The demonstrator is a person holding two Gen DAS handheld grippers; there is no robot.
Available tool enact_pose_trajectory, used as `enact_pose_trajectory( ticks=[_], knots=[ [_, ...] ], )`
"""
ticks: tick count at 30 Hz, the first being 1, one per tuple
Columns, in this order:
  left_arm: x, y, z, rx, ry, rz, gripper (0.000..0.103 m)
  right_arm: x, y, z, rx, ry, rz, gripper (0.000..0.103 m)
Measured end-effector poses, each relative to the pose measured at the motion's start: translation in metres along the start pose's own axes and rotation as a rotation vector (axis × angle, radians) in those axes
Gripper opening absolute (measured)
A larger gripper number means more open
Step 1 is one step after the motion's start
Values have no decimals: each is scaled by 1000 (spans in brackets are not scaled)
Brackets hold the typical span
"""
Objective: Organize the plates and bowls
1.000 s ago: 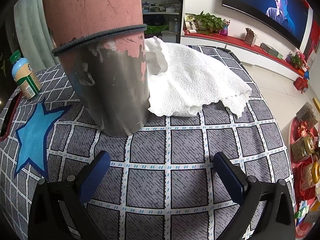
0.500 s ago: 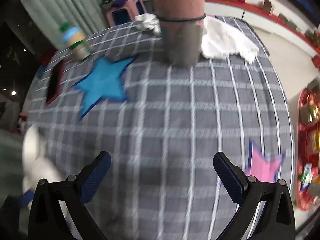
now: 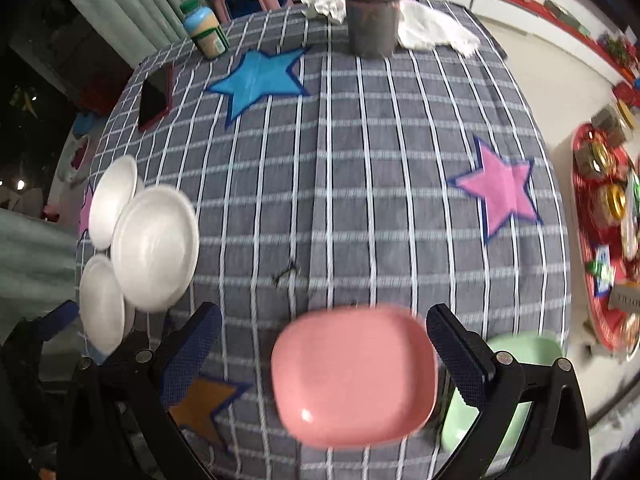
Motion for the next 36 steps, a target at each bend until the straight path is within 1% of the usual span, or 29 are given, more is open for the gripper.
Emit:
enact_pose_trajectory(
  ticks=[1,2,3,5,11,14,15,26,36],
  knots=[
    [15,-5,2,11,2,-8,103,2,7,1,5,1,-2,103],
    [37,-28,-5,30,12,6,103,6,12,3,12,8,-3,103],
    [39,-24,0,36,13,1,103,6,17,3,12,12,-2,103],
    [34,-20,7,44,11,4,103,9,29,6,15,22,-3,103],
    [30,1,16,15,16,6,103,9,50,19,25,50,-6,103],
    [31,1,23,7,16,1,103,9,59,23,27,58,-15,103],
    [26,1,23,3,12,9,103,8,61,25,26,60,-15,103],
    [14,5,36,-30,-7,2,103,13,68,42,9,58,-16,103],
    [16,8,38,-40,-13,8,103,14,71,50,-6,67,-15,103]
  ],
)
Point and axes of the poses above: each gripper's, at about its wrist camera, not at the fingertips, and z roughly against the way its jaws point, x to its left, y to its underside, the point moved 6 cm from there along -z, roughly the way its jaws point, and after that the axes turned 4 degrees about x, right-handed, at the moved point
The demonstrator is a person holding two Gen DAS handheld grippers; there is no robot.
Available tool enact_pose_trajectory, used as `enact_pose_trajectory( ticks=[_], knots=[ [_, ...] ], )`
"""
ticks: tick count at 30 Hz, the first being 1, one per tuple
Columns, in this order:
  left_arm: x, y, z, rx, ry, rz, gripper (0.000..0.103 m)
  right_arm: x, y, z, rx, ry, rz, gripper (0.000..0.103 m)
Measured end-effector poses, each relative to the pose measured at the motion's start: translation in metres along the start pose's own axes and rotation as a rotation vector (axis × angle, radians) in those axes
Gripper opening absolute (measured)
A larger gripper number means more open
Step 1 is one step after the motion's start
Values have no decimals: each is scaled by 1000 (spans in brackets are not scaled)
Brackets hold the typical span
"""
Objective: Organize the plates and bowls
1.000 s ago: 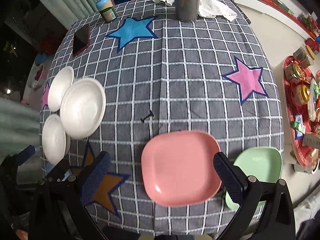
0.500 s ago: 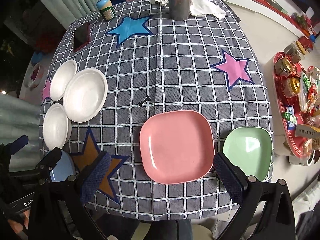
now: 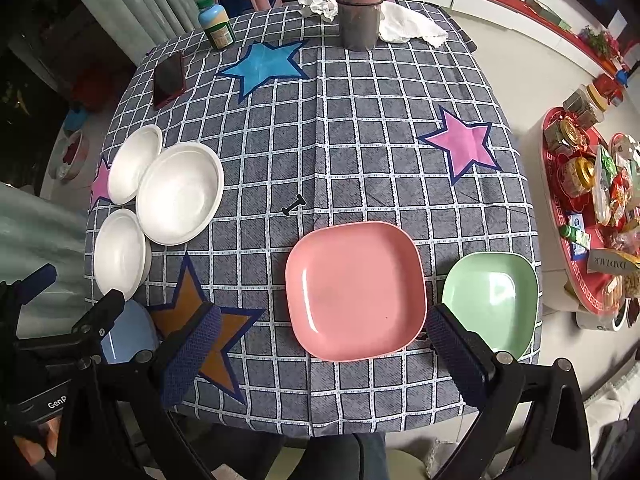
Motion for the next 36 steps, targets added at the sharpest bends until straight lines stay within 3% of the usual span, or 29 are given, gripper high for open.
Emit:
enact_pose_trajectory(
  ticks=[36],
  knots=[
    [-21,0,1,3,-18,-38,103,-25,0,5,-5,-3,-42,103]
  ],
)
Point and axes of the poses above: each gripper's, at about its wrist camera, not at the fingertips, and z roughly against the way its jaws point, x to its left, y to its underside, the point moved 6 cm from there along -z, roughly the way its jaws point, and after that the axes turned 4 degrees about x, right-handed, at the moved point
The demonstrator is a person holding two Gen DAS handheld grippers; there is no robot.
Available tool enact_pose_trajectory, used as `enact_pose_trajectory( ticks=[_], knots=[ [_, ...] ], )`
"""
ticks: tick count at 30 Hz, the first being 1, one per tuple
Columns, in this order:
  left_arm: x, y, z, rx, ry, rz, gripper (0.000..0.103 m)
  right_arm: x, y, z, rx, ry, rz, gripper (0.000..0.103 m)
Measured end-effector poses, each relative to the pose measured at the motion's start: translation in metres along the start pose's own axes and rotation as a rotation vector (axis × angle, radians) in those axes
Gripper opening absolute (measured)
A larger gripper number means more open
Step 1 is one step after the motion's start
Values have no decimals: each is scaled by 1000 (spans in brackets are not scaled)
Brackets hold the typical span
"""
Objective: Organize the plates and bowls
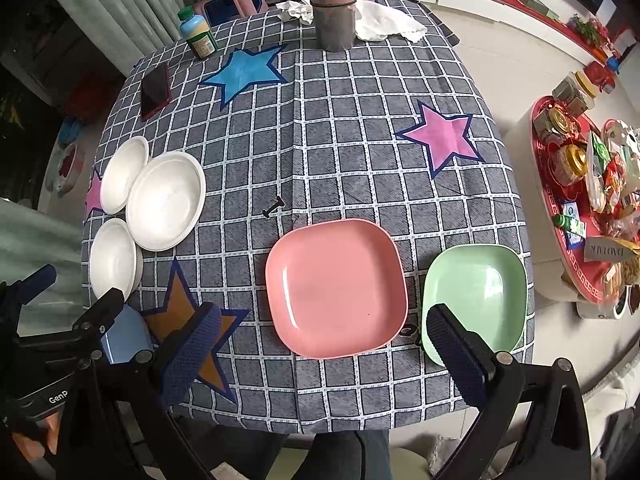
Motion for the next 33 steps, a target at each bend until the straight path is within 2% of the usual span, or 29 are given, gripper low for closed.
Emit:
enact_pose_trajectory(
  ticks=[8,21,26,33],
  knots=[
    [-12,-2,-7,25,17,-26,103,-11,0,-5,10,3,-28,103],
    [-62,0,-54,165,112,-70,103,-45,7,-40,99,47,-59,103],
    [-85,-2,-79,210,139,-54,103,-60,5,-57,127,100,-23,103],
    [-108,-2,-113,255,123,-14,103,-76,-4,-87,167,192,65,103]
  ],
)
Point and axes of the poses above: each gripper's, at about its wrist camera, not at the fingertips, and z roughly against the way its jaws point, x to its left, y to its underside, the point moved 6 cm from there along -z, roughly the way its jaws point, and after that the axes turned 4 degrees about x, right-handed, at the moved point
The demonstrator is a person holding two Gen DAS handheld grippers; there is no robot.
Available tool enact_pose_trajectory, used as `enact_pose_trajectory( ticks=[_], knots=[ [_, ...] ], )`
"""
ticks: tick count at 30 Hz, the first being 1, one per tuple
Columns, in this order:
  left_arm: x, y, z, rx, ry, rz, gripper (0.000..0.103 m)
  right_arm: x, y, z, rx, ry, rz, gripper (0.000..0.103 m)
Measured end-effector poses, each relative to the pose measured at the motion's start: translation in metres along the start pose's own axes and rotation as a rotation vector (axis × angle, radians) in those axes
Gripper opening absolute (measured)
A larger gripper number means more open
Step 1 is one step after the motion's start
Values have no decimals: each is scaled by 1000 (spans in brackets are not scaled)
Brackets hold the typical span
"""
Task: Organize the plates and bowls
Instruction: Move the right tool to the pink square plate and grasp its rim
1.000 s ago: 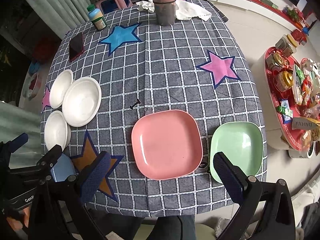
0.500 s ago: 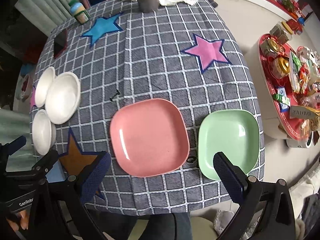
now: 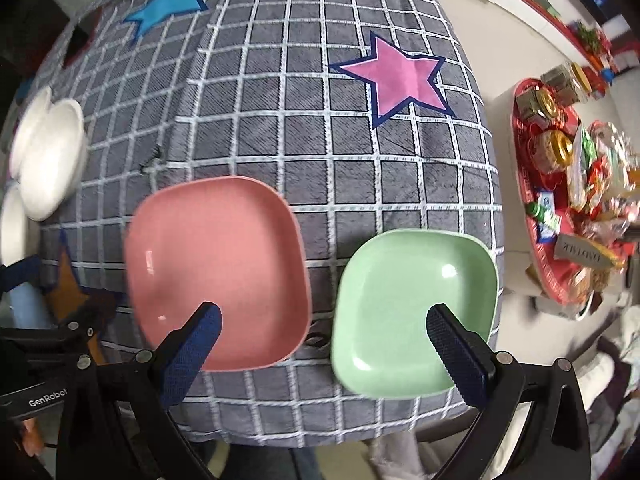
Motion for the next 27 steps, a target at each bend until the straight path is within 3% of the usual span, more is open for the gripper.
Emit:
enact_pose_trajectory(
  ticks=[8,14,19,27],
  knots=[
    [-16,-10,-39,10,-49,15,103,0,-25,-24,-13,124,137,103],
    [-16,-9,-72,18,-66,11,103,18,-38,-44,-3,155,238,103],
    [12,3,-90,17,-71,8,103,38,-38,-47,-6,175,308,103],
    [62,26,-121,11,-92,13,103,79,-25,-47,22,126,305,103]
  ],
)
Point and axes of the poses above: each gripper's, at about its wrist camera, not at the fingertips, and z roughly against the way its jaws point, x to its left, y to its underside, the point moved 6 cm from there along -z, roughly the way its jaws point, and after that the axes turned 4 degrees about x, right-handed, at the moved point
